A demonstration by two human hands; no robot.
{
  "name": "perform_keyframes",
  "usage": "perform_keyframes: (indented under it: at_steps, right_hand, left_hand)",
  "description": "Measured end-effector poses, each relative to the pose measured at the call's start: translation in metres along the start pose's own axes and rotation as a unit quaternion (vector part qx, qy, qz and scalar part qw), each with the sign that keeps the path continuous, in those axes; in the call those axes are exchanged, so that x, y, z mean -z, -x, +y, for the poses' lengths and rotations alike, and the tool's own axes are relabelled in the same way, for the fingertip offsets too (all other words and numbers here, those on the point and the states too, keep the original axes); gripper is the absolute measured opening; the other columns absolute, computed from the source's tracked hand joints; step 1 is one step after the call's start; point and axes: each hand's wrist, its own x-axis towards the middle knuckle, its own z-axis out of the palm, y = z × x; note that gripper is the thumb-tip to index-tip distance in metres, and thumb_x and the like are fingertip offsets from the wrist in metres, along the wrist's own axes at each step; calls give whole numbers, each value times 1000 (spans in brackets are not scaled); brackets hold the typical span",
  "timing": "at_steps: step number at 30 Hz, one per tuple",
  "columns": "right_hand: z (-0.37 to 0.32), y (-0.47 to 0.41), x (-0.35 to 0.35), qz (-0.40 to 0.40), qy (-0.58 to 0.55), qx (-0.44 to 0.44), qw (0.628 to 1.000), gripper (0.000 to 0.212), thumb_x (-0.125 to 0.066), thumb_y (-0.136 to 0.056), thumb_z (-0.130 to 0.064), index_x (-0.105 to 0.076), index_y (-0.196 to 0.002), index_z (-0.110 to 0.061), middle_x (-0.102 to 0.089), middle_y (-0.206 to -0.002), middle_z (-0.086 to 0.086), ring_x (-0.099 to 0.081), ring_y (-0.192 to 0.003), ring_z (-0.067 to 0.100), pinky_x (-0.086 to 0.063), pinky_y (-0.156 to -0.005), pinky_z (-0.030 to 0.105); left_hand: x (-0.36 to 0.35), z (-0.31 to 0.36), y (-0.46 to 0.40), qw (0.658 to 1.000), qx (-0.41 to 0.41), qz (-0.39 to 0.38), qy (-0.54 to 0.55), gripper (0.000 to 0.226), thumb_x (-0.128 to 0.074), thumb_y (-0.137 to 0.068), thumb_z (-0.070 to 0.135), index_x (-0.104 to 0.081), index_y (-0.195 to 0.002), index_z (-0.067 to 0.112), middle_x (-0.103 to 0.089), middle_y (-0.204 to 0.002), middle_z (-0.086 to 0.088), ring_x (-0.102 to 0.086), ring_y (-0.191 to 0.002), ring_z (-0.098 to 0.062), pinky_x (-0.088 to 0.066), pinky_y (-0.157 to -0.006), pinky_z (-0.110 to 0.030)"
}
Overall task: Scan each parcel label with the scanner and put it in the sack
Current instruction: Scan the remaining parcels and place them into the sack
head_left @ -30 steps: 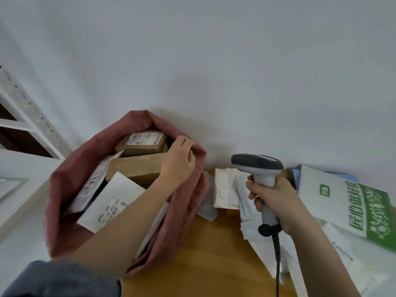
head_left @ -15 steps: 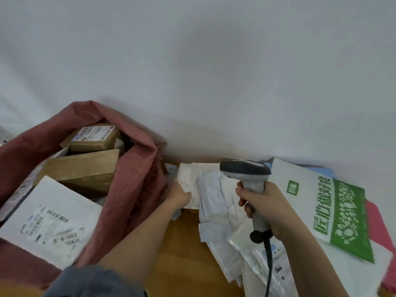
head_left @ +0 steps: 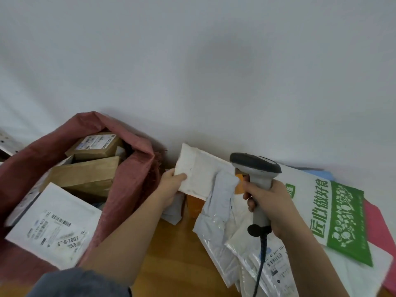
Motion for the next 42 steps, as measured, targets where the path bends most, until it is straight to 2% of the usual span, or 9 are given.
perform_keyframes:
  at_steps: [7,10,13,17,21,24,29,36,42]
  right_hand:
    - [-10,27,-18,80,-108,67,989,4,-70,-85,-11,-70,-82,-14,-71,-67,7,-54,-49,12,-50,-55,30]
    - [-14,40,-33,101,-90,110,985,11,-76,-80,-13,-69,-87,-17,-67,-62,7,-55,-48,11,-52,-54,28]
    - [-18,54,-46,108,-44,173,978,23,-80,-76,-14,-68,-92,-26,-74,-81,-3,-65,-66,10,-56,-66,30]
    - [-21,66,-60,97,43,216,971,34,-84,-72,-16,-65,-100,-25,-70,-97,-7,-65,-83,5,-54,-73,27]
    - [-21,72,-73,165,67,219,959,17,-78,-78,-13,-66,-84,-23,-71,-82,1,-65,-71,15,-57,-70,33]
    - [-26,74,-74,194,-22,157,968,15,-77,-79,-17,-64,-87,-17,-66,-70,5,-60,-56,15,-50,-52,27]
    - [-35,82,-75,158,-177,94,967,20,-78,-79,-10,-64,-92,-16,-60,-67,4,-55,-45,9,-49,-49,24]
    - [-52,94,-91,112,-220,102,964,17,-75,-81,-9,-63,-89,-16,-55,-53,0,-51,-44,9,-49,-51,24]
    - [-64,101,-103,109,-95,153,978,12,-68,-84,-4,-65,-92,-13,-66,-76,7,-53,-55,17,-49,-59,31]
  left_hand:
    - [22,55,41,987,-122,-26,98,23,-53,-92,-3,-65,-108,8,-70,-109,-18,-71,-84,-26,-60,-66,-38]
    - [36,70,59,978,-135,-46,150,43,-51,-93,-5,-49,-134,10,-58,-133,-15,-66,-99,-28,-59,-77,-43]
    - [49,88,77,980,-117,-72,144,69,-49,-93,-6,-27,-151,23,-44,-137,-7,-62,-97,-24,-59,-60,-33]
    - [59,108,105,985,-57,-150,65,16,-42,-92,-13,-55,-92,-5,-53,-100,-15,-56,-89,-22,-57,-54,-22]
    - [70,122,122,963,-24,-191,189,9,-53,-96,9,-52,-97,1,-54,-93,-18,-59,-85,-28,-60,-56,-30]
    - [88,128,122,952,-62,-186,235,50,-65,-88,38,-47,-127,13,-54,-107,-19,-62,-82,-29,-59,-66,-34]
    - [113,104,115,981,-155,-114,15,92,-79,-77,33,-28,-150,11,-47,-141,-3,-56,-116,-18,-47,-98,-33]
    - [142,76,123,962,-55,-265,33,50,-78,-76,25,-62,-123,16,-68,-122,-8,-62,-117,-29,-46,-103,-47]
    - [159,81,120,980,-58,-147,122,20,-60,-95,13,-65,-113,7,-73,-106,-13,-72,-92,-27,-59,-73,-41]
